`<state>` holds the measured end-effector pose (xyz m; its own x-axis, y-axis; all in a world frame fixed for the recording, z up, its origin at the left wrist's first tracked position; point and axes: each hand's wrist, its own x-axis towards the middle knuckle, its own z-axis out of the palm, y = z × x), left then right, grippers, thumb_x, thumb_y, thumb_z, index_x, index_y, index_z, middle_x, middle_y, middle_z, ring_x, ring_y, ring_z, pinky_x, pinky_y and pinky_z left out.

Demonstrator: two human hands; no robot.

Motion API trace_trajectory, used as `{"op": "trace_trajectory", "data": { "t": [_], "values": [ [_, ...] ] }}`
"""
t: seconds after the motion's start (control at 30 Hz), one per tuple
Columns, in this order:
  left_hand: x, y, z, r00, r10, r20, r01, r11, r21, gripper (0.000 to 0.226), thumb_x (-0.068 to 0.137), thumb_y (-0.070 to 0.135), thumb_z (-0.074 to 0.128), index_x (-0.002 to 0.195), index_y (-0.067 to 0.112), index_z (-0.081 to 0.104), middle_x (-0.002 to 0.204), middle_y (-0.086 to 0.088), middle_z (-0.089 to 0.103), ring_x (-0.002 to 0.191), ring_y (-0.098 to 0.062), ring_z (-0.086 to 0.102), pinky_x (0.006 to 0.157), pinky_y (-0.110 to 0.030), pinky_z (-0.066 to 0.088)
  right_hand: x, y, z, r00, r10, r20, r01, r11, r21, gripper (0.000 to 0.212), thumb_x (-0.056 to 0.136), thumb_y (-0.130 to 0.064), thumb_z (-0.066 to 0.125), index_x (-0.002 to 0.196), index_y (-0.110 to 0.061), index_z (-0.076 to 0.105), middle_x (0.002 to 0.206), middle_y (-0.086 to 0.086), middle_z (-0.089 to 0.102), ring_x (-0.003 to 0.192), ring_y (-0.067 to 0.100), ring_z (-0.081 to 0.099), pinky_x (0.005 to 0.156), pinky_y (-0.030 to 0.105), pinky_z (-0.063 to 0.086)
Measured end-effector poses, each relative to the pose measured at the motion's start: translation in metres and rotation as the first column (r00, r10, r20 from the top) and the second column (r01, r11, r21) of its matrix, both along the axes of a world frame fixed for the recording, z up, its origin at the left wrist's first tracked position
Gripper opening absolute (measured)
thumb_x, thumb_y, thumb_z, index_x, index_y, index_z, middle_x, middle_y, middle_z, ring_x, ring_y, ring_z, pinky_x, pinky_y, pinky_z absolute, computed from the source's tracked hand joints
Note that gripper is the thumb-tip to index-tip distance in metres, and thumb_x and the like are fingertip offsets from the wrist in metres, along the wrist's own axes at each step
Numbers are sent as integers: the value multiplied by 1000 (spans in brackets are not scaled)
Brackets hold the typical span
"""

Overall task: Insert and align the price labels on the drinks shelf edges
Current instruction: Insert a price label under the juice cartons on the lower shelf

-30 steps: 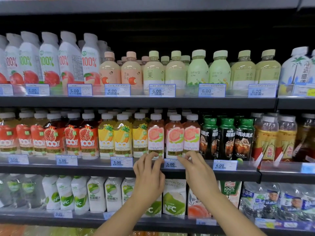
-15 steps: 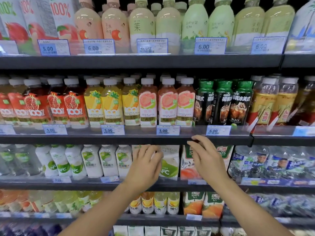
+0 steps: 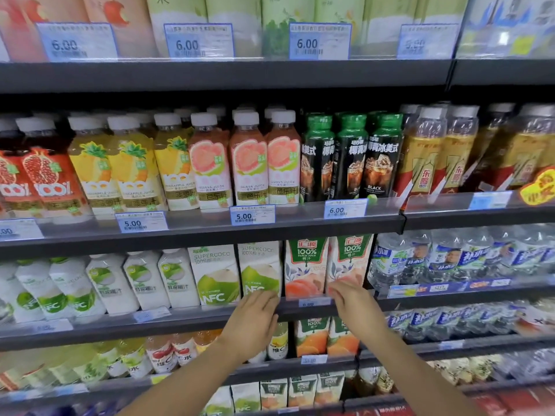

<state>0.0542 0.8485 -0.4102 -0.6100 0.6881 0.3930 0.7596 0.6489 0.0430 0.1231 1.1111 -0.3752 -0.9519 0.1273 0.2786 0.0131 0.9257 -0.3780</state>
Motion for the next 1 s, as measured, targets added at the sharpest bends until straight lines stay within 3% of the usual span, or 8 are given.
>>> {"op": "trace_trajectory", "data": {
  "t": [0.23, 0.3, 0.4, 0.47, 0.6, 0.73, 0.9, 1.0],
  "values": [
    [5, 8, -1, 998, 45, 52, -50, 995, 87, 36, 91, 24, 44, 119, 15, 64, 108, 1, 61, 101, -21, 52, 94, -36, 49, -9, -6, 9, 996, 16, 91, -25, 995, 100, 20, 95, -8, 50, 95, -18, 67, 84, -7, 56, 72, 14, 55, 58, 26, 44],
    [5, 8, -1, 997, 49, 63, -55, 994, 90, 33, 89, 22, 51, 119, 16, 64, 107, 2, 60, 100, -19, 51, 93, -35, 49, -11, -11, 11, 995, 32, 93, -46, 986, 158, 34, 89, 0, 55, 110, -23, 69, 84, -7, 59, 72, 15, 58, 54, 27, 48],
    [6, 7, 1, 996, 47, 76, -53, 995, 84, 33, 88, 21, 53, 120, 17, 63, 107, 3, 61, 100, -19, 51, 93, -34, 48, -15, -20, 8, 995, 42, 90, -59, 979, 194, 41, 91, -5, 55, 125, -27, 62, 91, -6, 70, 75, 14, 65, 57, 28, 55],
    [7, 6, 1, 997, 50, 67, -55, 995, 84, 33, 89, 22, 51, 120, 18, 62, 107, 4, 61, 101, -18, 51, 93, -33, 48, -17, -24, 9, 991, 10, 134, -35, 983, 182, 40, 92, -6, 52, 127, -25, 59, 85, -4, 67, 70, 14, 62, 53, 27, 49],
    [9, 5, 2, 996, 51, 66, -55, 997, 55, 35, 91, 23, 49, 123, 19, 60, 110, 4, 61, 103, -17, 51, 95, -33, 47, -22, -21, 5, 977, 11, 211, -59, 973, 223, 67, 81, 9, 54, 137, -28, 49, 88, -1, 64, 70, 16, 59, 57, 30, 49],
    [8, 5, 9, 995, 54, 83, -58, 997, 46, 37, 93, 24, 45, 127, 19, 58, 115, 3, 60, 107, -17, 50, 99, -33, 45, -26, -19, 9, 976, 3, 217, -52, 974, 221, 53, 80, 9, 55, 120, -25, 63, 107, 0, 68, 88, 18, 64, 72, 36, 56],
    [1, 4, 14, 997, 9, 83, -14, 998, 57, 39, 95, 26, 37, 124, 19, 61, 117, 3, 63, 109, -17, 53, 99, -35, 47, -22, -17, 17, 993, 38, 110, -59, 979, 196, 41, 92, -3, 53, 123, -28, 63, 115, -5, 66, 93, 17, 66, 70, 31, 52],
    [4, 9, 21, 986, 13, 169, -46, 980, 193, 35, 100, 39, 39, 123, 23, 59, 118, 9, 60, 110, -9, 52, 99, -29, 45, -19, -15, 33, 993, 115, 4, -114, 993, -34, 25, 97, -21, 55, 114, -33, 70, 113, -13, 67, 99, 9, 63, 78, 28, 51]
  ]
}}
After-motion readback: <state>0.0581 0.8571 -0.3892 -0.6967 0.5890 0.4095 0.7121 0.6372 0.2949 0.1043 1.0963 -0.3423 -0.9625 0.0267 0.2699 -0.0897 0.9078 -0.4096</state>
